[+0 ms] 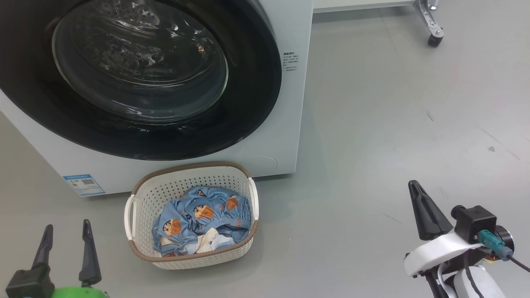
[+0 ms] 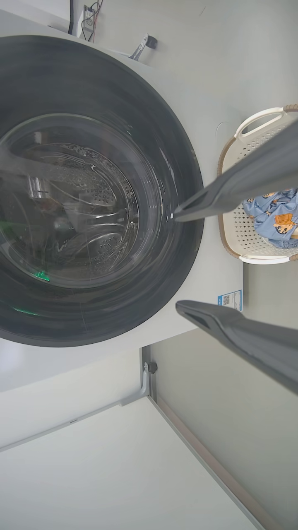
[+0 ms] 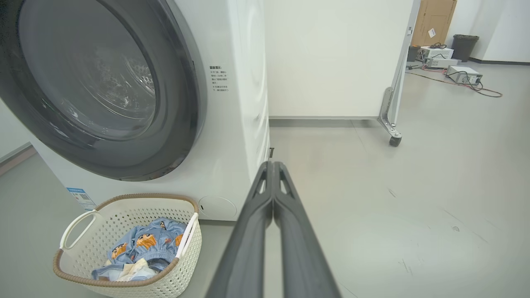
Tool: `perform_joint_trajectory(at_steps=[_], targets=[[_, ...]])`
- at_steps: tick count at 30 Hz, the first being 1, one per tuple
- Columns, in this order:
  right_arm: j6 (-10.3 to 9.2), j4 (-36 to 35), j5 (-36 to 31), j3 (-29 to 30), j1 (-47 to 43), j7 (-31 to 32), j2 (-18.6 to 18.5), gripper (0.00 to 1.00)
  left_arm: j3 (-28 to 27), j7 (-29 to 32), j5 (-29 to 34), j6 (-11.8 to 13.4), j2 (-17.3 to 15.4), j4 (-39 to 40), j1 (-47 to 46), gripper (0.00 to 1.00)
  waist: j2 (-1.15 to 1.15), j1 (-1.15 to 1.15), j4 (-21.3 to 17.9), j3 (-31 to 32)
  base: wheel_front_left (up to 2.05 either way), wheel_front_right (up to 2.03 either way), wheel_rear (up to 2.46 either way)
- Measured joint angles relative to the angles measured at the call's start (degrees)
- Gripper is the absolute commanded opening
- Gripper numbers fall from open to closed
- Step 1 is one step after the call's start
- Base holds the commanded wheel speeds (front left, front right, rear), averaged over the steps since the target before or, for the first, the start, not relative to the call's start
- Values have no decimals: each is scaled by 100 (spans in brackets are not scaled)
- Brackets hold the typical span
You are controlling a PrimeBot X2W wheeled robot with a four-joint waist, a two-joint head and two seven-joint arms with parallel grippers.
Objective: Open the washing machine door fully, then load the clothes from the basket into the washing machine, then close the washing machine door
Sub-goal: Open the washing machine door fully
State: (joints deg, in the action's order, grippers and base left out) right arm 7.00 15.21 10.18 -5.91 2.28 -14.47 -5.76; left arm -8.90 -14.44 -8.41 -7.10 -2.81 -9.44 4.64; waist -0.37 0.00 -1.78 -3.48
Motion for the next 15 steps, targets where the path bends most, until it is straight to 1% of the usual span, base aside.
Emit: perform_joint_trajectory(at_steps=[5, 6, 11, 13, 15], targets=[[0, 18, 572, 360, 0, 0, 208, 0, 1, 0, 0, -1, 4, 0, 0, 100, 0, 0, 15, -26, 0, 0, 0], [0, 18, 572, 360, 0, 0, 208, 0, 1, 0, 0, -1, 4, 0, 0, 100, 0, 0, 15, -26, 0, 0, 0], [0, 127, 1196, 635, 2, 0, 267, 0, 11, 0, 0, -1, 9, 30, -2, 100, 0, 0, 51, -107, 0, 0, 0], [0, 204, 1628, 737, 14, 0, 318, 0, 12, 0, -1, -1, 11, 55, -2, 100, 0, 0, 70, -149, 0, 0, 0], [0, 289, 2251, 870, 66, 0, 394, 0, 14, 0, -3, -1, 12, 85, -4, 100, 0, 0, 89, -201, 0, 0, 0]])
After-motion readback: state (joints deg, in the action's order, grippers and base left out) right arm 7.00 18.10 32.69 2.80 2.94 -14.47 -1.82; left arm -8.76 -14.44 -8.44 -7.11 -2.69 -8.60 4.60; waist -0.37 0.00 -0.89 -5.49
